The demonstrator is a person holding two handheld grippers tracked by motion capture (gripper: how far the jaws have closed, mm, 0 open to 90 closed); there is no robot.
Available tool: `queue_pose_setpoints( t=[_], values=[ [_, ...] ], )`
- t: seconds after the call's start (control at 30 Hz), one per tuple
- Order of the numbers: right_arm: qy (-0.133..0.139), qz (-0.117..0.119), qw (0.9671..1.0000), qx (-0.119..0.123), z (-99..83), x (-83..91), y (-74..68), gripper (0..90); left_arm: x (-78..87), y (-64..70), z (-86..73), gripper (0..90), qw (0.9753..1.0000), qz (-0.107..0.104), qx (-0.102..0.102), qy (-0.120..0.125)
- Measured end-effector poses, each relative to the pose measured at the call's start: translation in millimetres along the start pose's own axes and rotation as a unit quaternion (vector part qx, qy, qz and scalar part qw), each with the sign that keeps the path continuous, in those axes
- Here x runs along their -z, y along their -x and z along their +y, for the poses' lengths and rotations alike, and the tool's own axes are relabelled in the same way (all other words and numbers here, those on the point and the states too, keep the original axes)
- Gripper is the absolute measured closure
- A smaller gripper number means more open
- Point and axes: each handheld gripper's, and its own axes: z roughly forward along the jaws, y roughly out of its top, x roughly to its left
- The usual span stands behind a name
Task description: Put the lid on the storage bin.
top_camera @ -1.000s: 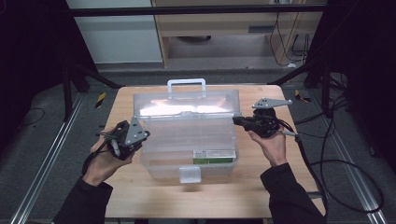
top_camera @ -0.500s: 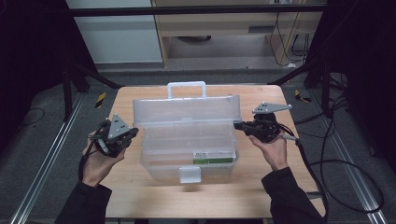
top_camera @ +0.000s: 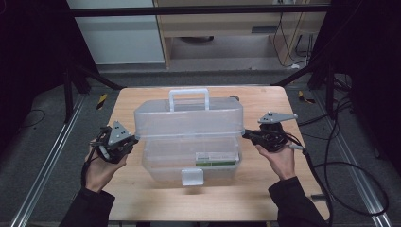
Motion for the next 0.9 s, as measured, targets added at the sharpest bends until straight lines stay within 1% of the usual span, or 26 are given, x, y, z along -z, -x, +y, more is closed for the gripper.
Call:
queue_pose_setpoints(
  t=[0.2, 0.27, 0.33, 0.4, 0.43, 0.53, 0.57, 0.7, 0.8, 0.83, 0.9],
  values=[
    [-0.005, 0.0, 1.0, 0.001, -7.0, 0.9, -0.2, 90.0, -2.5, 2.9, -9.1, 89.4, 0.9999, -0.007, 0.009, 0.004],
    [-0.007, 0.0, 1.0, 0.004, -9.5, 0.6, -1.2, 90.0, -3.0, 4.2, -13.5, 89.4, 0.9998, -0.012, 0.013, 0.01],
    [-0.007, 0.0, 1.0, 0.006, -12.7, 0.2, -1.9, 90.0, -4.8, 6.3, -17.8, 89.4, 0.9997, -0.015, 0.016, 0.008],
    [-0.01, 0.001, 0.9999, 0.009, -15.8, -0.7, -2.1, 90.0, -5.4, 6.6, -19.4, 89.4, 0.9998, -0.015, 0.013, 0.002],
    [-0.011, 0.0, 0.9999, 0.009, -16.8, -1.1, -2.3, 90.0, -5.9, 6.6, -20.7, 89.4, 0.9997, -0.016, 0.018, 0.004],
    [-0.016, -0.001, 0.9999, 0.007, -21.7, -2.8, -2.2, 90.0, -7.0, 7.0, -22.7, 89.4, 0.9997, -0.013, 0.02, -0.003],
    [-0.015, -0.002, 0.9999, 0.008, -22.7, -3.0, -1.9, 90.0, -7.8, 7.5, -24.4, 89.4, 0.9995, -0.016, 0.025, -0.004],
    [-0.022, -0.001, 0.9997, 0.009, -28.9, -5.3, -1.9, 90.0, -11.1, 10.4, -29.5, 89.4, 0.9994, -0.018, 0.023, -0.016],
    [-0.03, -0.005, 0.9995, 0.011, -32.7, -6.4, -2.5, 90.0, -13.9, 11.8, -32.7, 89.4, 0.9992, -0.019, 0.021, -0.027],
    [-0.03, -0.008, 0.9994, 0.012, -34.1, -6.5, -2.7, 90.0, -15.7, 11.6, -34.4, 89.4, 0.999, -0.018, 0.021, -0.035],
    [-0.027, -0.004, 0.9996, 0.009, -37.0, -4.9, -2.8, 90.0, -17.8, 11.4, -37.1, 89.4, 0.9988, -0.011, 0.017, -0.045]
  ],
)
